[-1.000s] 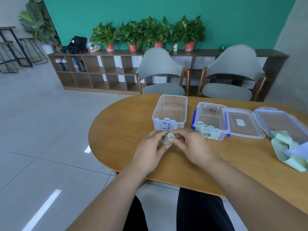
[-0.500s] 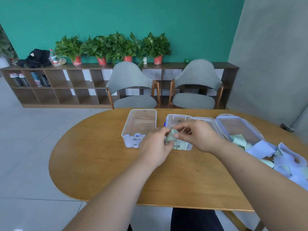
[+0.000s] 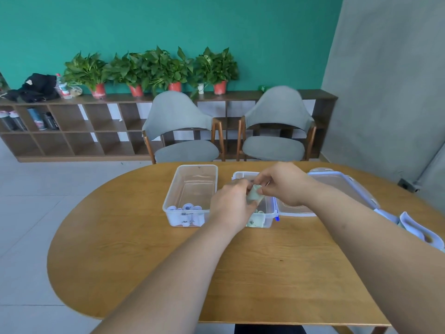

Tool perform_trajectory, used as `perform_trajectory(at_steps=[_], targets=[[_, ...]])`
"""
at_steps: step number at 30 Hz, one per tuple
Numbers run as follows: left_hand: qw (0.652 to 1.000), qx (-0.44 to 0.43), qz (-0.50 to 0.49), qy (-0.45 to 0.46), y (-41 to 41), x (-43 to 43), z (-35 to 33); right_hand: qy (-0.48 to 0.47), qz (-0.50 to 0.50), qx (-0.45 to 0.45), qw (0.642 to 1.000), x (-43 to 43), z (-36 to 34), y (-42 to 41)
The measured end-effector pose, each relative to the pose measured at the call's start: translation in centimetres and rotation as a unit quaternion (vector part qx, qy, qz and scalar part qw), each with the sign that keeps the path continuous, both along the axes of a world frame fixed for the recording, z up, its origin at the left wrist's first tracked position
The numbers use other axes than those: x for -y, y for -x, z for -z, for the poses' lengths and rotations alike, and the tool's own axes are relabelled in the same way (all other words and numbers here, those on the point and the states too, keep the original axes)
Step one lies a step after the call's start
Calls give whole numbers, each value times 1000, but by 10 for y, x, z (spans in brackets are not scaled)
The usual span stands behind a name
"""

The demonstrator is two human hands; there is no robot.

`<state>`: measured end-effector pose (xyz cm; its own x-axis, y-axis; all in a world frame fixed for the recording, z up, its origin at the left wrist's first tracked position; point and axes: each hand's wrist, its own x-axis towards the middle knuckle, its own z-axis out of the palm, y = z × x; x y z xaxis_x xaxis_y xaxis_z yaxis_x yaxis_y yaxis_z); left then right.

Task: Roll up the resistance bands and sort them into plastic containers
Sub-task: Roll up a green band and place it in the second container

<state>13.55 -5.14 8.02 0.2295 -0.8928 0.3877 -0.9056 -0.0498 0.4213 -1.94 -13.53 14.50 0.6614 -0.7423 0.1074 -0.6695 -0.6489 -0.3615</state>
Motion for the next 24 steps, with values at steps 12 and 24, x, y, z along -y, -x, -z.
perform_trajectory(at_steps=[12, 24], targets=[[991, 36, 107, -71, -15, 9, 14, 66, 17, -177, 982, 30, 31, -2], [948, 227, 189, -117, -19, 12, 18, 69, -17, -287, 955, 28, 51, -12]])
